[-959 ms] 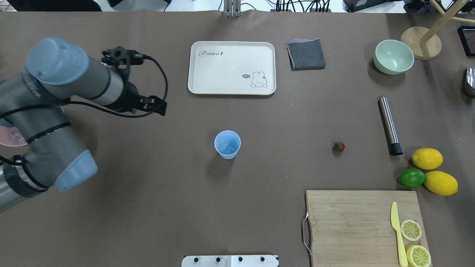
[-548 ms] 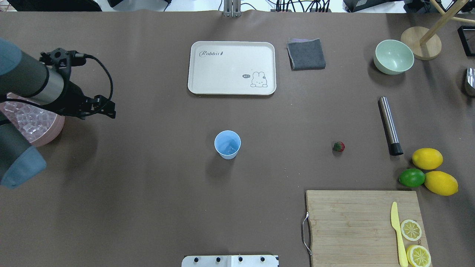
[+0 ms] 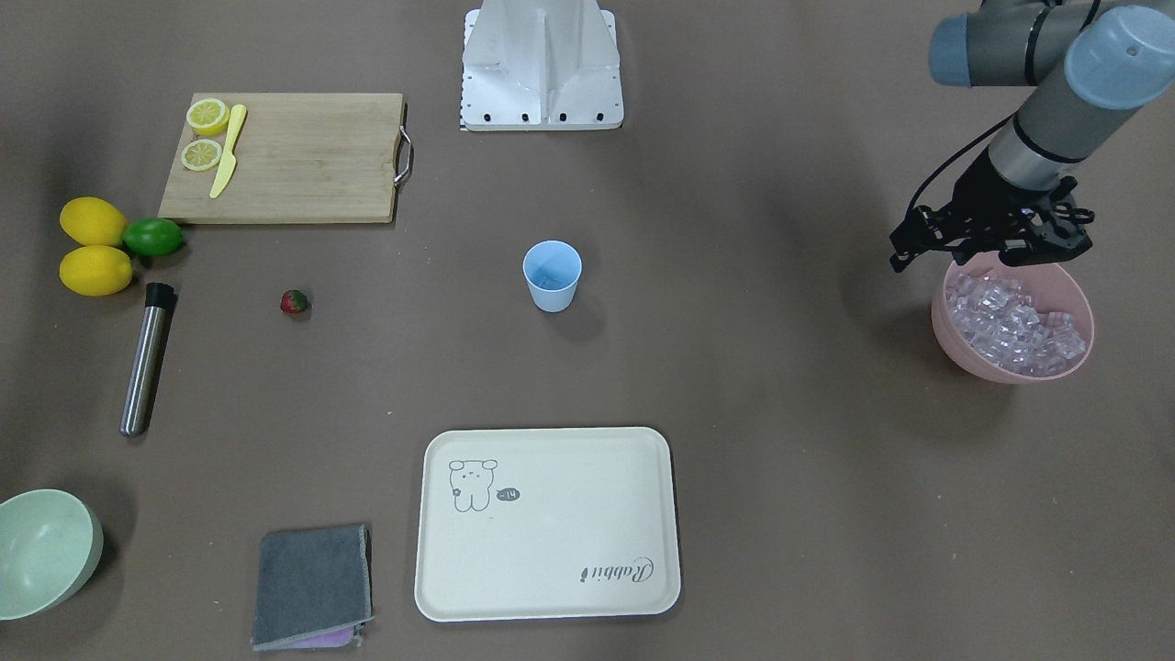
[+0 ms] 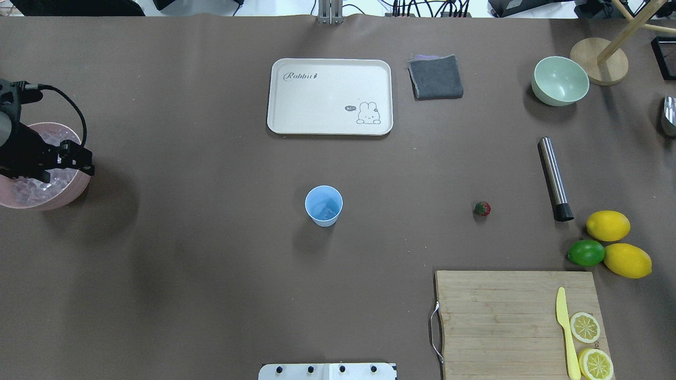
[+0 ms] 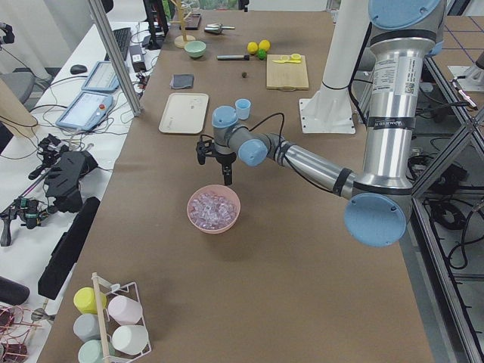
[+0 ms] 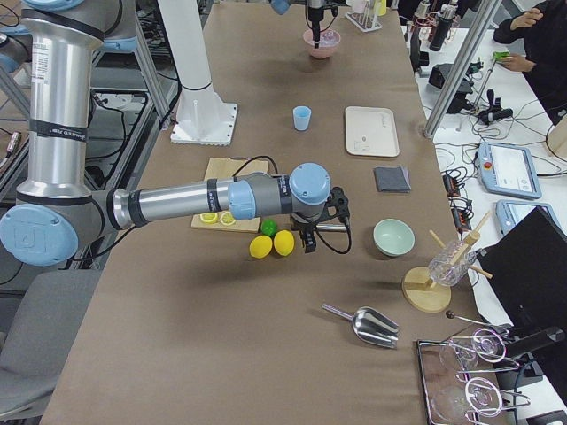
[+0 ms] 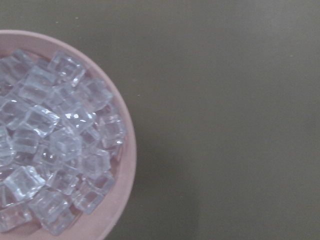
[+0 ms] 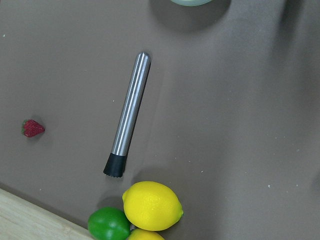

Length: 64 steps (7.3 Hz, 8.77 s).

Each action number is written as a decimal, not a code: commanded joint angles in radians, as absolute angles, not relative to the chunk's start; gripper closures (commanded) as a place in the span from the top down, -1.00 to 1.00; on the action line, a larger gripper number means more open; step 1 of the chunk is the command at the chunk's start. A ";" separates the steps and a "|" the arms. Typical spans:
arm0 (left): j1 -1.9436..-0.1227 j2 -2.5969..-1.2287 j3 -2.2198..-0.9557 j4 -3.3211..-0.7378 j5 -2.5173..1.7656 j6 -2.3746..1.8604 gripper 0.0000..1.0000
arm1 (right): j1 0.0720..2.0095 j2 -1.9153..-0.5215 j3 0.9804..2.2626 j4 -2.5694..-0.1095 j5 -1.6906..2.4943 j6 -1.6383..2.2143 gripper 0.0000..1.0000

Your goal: Mash ice and strawberries in cup

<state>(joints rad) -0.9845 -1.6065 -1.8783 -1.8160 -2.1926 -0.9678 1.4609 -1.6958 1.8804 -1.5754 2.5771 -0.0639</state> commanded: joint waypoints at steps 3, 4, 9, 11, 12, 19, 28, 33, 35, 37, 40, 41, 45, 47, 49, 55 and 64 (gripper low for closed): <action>-1.011 -1.580 -1.833 -1.830 -2.192 -0.948 0.78 | 1.457 -1.695 1.882 -1.575 2.579 -0.063 1.00; -1.035 -1.562 -1.832 -1.830 -2.192 -0.905 0.77 | 1.457 -1.695 1.884 -1.574 2.579 -0.063 1.00; -1.048 -1.562 -1.732 -1.917 -2.194 -0.897 0.63 | 1.457 -1.695 1.890 -1.574 2.579 -0.064 1.00; -1.046 -1.565 -1.709 -1.928 -2.157 -0.896 0.54 | 1.457 -1.695 1.890 -1.574 2.579 -0.064 1.00; -1.046 -1.572 -1.700 -1.936 -2.134 -0.897 0.49 | 1.457 -1.695 1.890 -1.574 2.577 -0.066 1.00; -1.039 -1.578 -1.690 -1.936 -2.138 -0.904 0.36 | 1.459 -1.704 1.898 -1.574 2.576 -0.066 1.00; -1.034 -1.566 -1.683 -1.936 -2.140 -0.904 -0.17 | 1.459 -1.715 1.905 -1.574 2.576 -0.066 1.00; -1.064 -1.598 -1.732 -1.893 -2.219 -0.916 -1.00 | 1.460 -1.733 1.919 -1.575 2.579 -0.066 1.00; -1.095 -1.632 -1.804 -1.788 -2.230 -0.905 -1.00 | 1.460 -1.733 1.919 -1.575 2.579 -0.066 1.00; -1.111 -1.722 -1.874 -1.685 -2.264 -0.919 -1.00 | 1.460 -1.733 1.919 -1.575 2.579 -0.066 1.00; -0.976 -1.912 -1.908 -1.644 -2.263 -1.029 -1.00 | 1.459 -1.730 1.919 -1.575 2.580 -0.064 1.00; -0.909 -1.981 -1.899 -1.643 -2.257 -1.093 -1.00 | 1.459 -1.730 1.917 -1.575 2.580 -0.064 1.00; -0.599 -2.233 -1.789 -1.646 -1.978 -1.230 -1.00 | 1.459 -1.732 1.919 -1.575 2.580 -0.064 1.00; -0.575 -2.336 -1.673 -1.658 -1.962 -1.261 -1.00 | 1.459 -1.732 1.919 -1.575 2.580 -0.064 1.00; -0.555 -2.336 -1.651 -1.693 -1.947 -1.262 -1.00 | 1.460 -1.732 1.919 -1.575 2.579 -0.066 1.00; -0.532 -2.329 -1.640 -1.707 -1.934 -1.262 0.07 | 1.459 -1.733 1.916 -1.575 2.580 -0.066 1.00; -0.877 -1.868 -1.923 -1.643 -2.041 -0.731 0.92 | 1.459 -1.723 1.919 -1.574 2.576 -0.066 1.00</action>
<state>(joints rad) -0.7961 -1.9796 -1.8811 -1.6430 -2.0037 -0.8822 1.4588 -1.7239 1.9182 -1.5741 2.5762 -0.0659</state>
